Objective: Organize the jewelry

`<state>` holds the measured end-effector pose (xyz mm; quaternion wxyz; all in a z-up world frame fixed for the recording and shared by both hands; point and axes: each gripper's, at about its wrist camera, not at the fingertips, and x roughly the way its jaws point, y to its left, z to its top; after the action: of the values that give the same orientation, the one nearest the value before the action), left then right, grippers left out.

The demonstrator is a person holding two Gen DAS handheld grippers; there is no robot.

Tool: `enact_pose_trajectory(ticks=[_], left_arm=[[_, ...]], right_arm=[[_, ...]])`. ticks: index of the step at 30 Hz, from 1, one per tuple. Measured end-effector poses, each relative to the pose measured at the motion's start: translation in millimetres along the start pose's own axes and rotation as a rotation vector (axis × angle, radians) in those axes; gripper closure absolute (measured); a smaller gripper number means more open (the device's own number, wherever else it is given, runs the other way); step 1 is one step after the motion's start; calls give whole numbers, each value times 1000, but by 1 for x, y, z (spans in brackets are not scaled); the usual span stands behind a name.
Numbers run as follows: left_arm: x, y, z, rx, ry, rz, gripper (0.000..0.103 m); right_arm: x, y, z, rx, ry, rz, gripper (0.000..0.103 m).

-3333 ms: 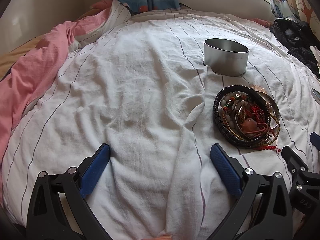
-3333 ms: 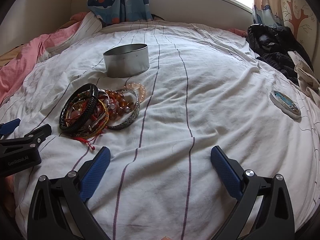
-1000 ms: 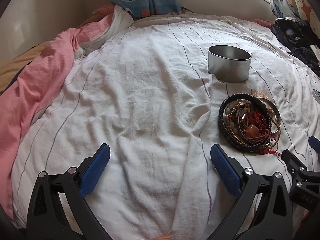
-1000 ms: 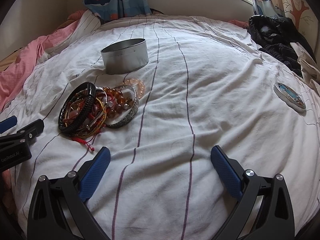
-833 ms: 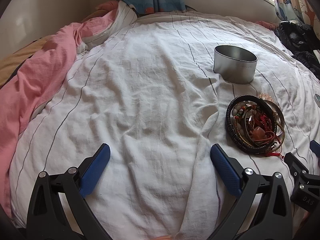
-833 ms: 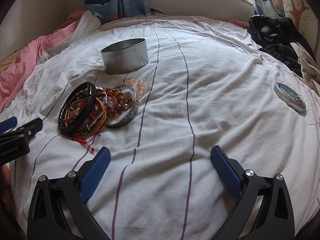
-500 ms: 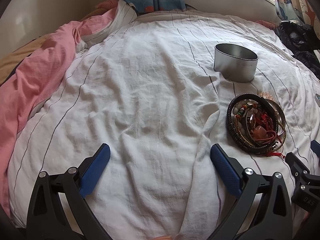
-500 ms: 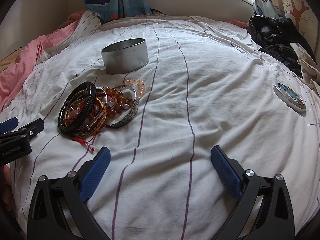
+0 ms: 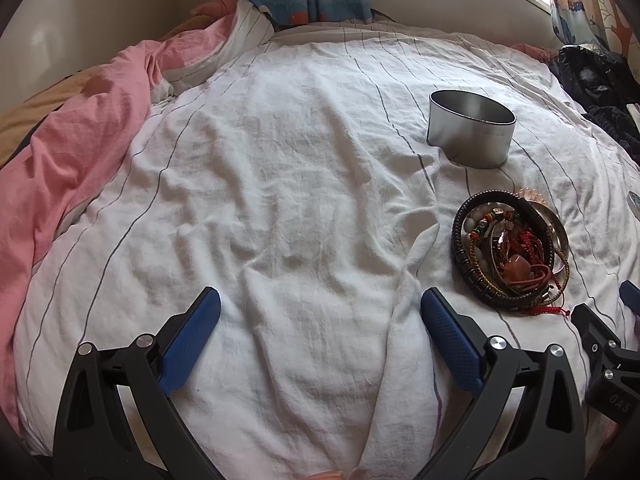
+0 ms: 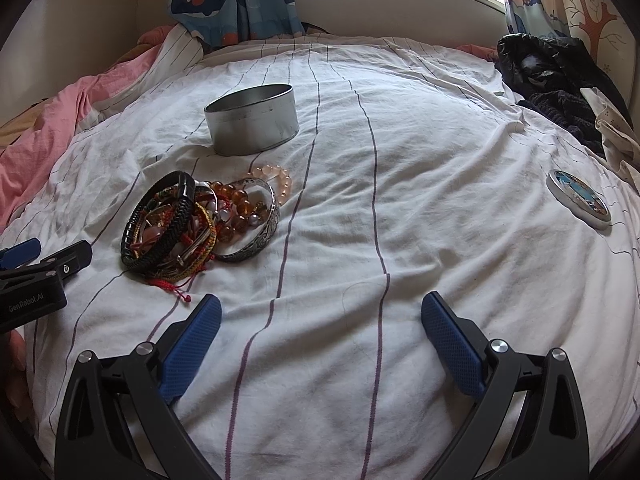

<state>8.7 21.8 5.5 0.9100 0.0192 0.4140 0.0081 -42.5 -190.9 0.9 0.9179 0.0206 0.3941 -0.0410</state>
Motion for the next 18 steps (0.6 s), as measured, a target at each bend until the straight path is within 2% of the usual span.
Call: enact_pose_trajectory(ticks=[5, 15, 18], left_arm=[[-1, -1, 0, 5, -5, -13, 6], [4, -3, 0, 7, 17, -11, 6], [3, -2, 3, 8, 17, -17, 6]], right_arm=[[-8, -5, 5, 24, -55, 28, 7], [-6, 1, 7, -7, -47, 41, 7], [-6, -1, 8, -6, -44, 20, 7]])
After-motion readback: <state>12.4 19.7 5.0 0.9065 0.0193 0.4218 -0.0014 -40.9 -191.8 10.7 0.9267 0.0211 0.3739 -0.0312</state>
